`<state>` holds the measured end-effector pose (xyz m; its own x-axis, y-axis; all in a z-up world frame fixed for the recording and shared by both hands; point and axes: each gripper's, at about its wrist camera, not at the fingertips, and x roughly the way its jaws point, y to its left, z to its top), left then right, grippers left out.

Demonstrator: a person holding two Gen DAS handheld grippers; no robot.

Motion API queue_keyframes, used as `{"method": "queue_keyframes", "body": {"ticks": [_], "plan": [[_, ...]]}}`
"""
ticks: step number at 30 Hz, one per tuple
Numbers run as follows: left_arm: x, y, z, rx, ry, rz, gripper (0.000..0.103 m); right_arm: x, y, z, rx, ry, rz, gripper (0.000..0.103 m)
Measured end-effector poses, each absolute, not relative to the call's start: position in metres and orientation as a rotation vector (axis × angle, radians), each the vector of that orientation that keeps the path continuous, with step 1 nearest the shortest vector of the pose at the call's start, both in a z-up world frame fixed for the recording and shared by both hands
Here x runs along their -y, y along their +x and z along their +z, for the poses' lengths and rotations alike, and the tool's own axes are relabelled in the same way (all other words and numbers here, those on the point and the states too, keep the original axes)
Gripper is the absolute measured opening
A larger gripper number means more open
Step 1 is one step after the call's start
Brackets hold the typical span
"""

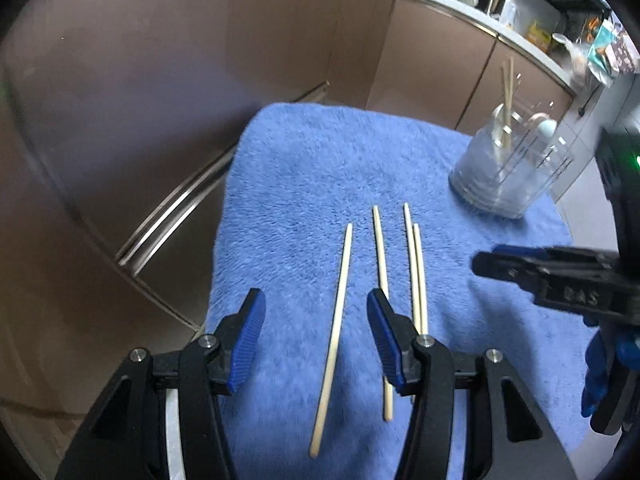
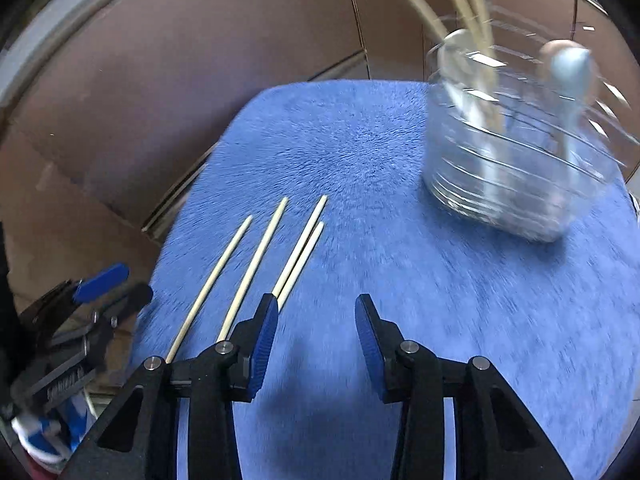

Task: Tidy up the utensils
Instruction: 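Move both tools back over the remaining chopsticks on the towel, then grasp a chopstick with the right tool while the left tool grasps another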

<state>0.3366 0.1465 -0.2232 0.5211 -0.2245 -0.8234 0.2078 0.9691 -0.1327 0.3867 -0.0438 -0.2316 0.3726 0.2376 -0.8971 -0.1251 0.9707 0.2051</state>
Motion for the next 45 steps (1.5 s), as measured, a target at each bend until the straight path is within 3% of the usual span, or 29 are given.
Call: {"method": "queue_keyframes", "body": {"ticks": [22, 25, 32, 41, 45], "plan": [[-0.13, 0.384, -0.263, -1.054, 0.023, -0.293, 0.05, 0.009, 0.447, -0.274, -1.236, -0.044, 0.167, 0.028], [-0.125, 0.386, -0.265, -1.066, 0.052, -0.29, 0.039, 0.004, 0.445, -0.276, -1.241, -0.123, 0.18, 0.025], [-0.118, 0.395, -0.267, -1.093, 0.091, -0.293, 0.02, 0.008, 0.428, -0.274, -1.286, -0.26, 0.254, 0.007], [-0.103, 0.403, -0.269, -1.145, 0.145, -0.295, 0.0, 0.02, 0.4, -0.268, -1.308, -0.314, 0.324, 0.006], [-0.11, 0.396, -0.265, -1.12, 0.075, -0.29, 0.0, 0.035, 0.374, -0.252, -1.276, -0.289, 0.359, 0.006]]}}
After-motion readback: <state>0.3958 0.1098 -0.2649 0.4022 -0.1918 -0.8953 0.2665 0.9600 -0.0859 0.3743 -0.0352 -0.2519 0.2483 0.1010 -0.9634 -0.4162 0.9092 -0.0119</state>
